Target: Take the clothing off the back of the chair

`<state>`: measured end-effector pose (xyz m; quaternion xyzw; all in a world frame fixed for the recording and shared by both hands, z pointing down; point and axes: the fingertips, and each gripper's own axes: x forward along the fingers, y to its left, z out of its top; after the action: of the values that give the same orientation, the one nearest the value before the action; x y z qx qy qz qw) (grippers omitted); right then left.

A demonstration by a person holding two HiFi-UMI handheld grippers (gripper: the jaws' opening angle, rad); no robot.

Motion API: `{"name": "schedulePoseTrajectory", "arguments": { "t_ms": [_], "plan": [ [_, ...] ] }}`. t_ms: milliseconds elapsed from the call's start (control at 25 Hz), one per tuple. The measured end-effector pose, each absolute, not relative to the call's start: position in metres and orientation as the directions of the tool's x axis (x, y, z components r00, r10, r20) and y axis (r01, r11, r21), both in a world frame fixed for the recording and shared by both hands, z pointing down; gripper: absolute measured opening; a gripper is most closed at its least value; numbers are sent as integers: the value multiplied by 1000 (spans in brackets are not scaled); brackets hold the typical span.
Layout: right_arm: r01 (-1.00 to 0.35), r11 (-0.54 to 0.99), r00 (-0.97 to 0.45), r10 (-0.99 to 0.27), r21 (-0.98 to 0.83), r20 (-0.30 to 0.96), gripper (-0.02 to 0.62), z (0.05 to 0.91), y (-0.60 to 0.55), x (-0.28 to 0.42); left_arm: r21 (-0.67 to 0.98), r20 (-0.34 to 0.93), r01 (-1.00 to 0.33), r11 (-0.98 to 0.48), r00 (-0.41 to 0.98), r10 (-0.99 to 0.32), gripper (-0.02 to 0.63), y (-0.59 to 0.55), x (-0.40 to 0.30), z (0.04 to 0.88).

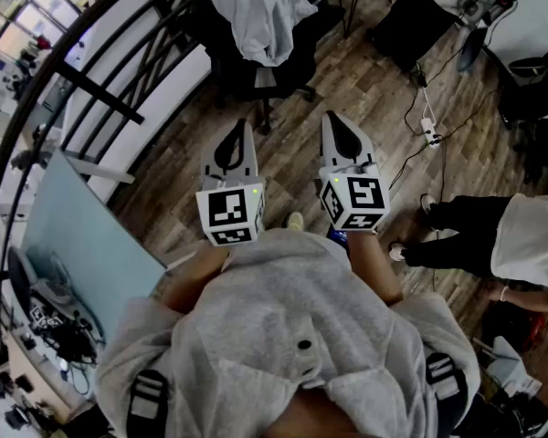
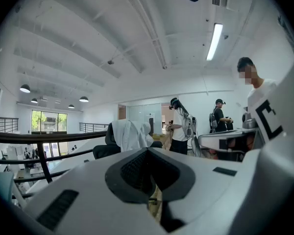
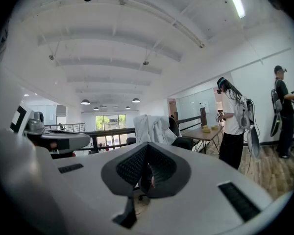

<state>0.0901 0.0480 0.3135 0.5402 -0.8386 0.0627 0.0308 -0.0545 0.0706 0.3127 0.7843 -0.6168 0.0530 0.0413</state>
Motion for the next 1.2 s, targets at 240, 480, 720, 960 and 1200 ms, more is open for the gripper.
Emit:
{"name": "schedulePoseTrajectory", "arguments": {
  "t_ms": [240, 480, 720, 960, 1200],
  "plan": [
    [-905, 421, -426, -898, -66, 114, 9, 315, 43, 90, -5, 125, -971, -239, 236, -964, 9, 65, -49, 310],
    [-892, 446, -451, -886, -66, 110, 9, 312, 37, 99, 7, 133, -976, -216, 215, -967, 9, 61, -40, 311],
    [-878, 471, -477, -875, -90, 75, 9, 305, 28, 123, -8, 143, -981, -196, 193, -971, 9, 59, -21, 310],
    [-871, 480, -488, -869, -108, 76, 9, 315, 25, 138, -29, 143, -986, -164, 158, -977, 9, 62, -14, 317],
    [-865, 494, -500, -864, -92, 62, 9, 311, 17, 138, -29, 141, -988, -149, 143, -980, 9, 60, -19, 319]
  ]
}}
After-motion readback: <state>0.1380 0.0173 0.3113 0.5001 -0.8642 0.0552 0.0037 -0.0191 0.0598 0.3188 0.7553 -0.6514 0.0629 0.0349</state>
